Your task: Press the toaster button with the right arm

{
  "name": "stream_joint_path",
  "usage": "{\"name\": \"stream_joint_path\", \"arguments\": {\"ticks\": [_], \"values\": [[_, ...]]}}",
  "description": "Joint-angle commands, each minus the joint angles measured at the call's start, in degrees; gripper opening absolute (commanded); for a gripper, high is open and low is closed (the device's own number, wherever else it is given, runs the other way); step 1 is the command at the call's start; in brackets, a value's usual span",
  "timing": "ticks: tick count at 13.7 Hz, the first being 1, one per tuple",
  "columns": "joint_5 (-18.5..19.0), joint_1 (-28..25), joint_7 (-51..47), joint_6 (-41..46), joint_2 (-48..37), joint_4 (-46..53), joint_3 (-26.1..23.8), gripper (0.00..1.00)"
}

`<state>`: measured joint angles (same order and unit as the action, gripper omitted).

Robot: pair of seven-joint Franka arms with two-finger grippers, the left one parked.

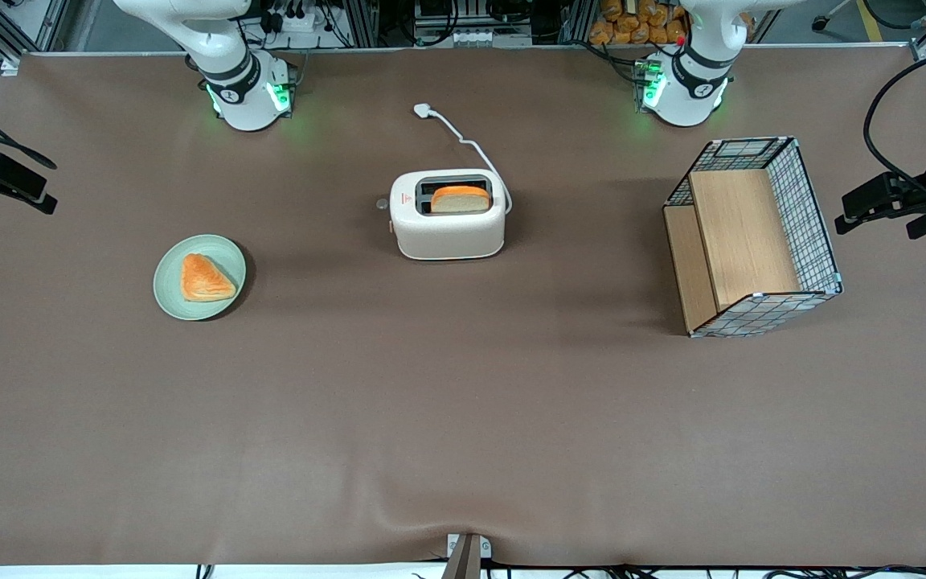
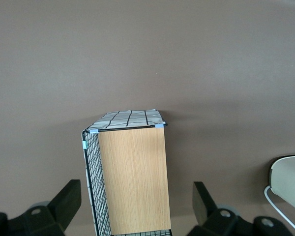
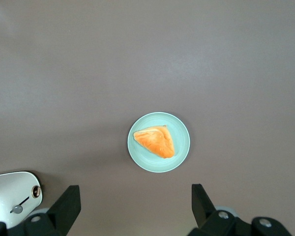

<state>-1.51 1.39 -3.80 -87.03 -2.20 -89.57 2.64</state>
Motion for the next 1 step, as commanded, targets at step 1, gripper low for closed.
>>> {"name": "stream_joint_path", "arguments": {"ticks": [1], "values": [[0.2, -0.2, 0.8, 0.1, -0.9, -0.7, 0.3, 1.0]]}}
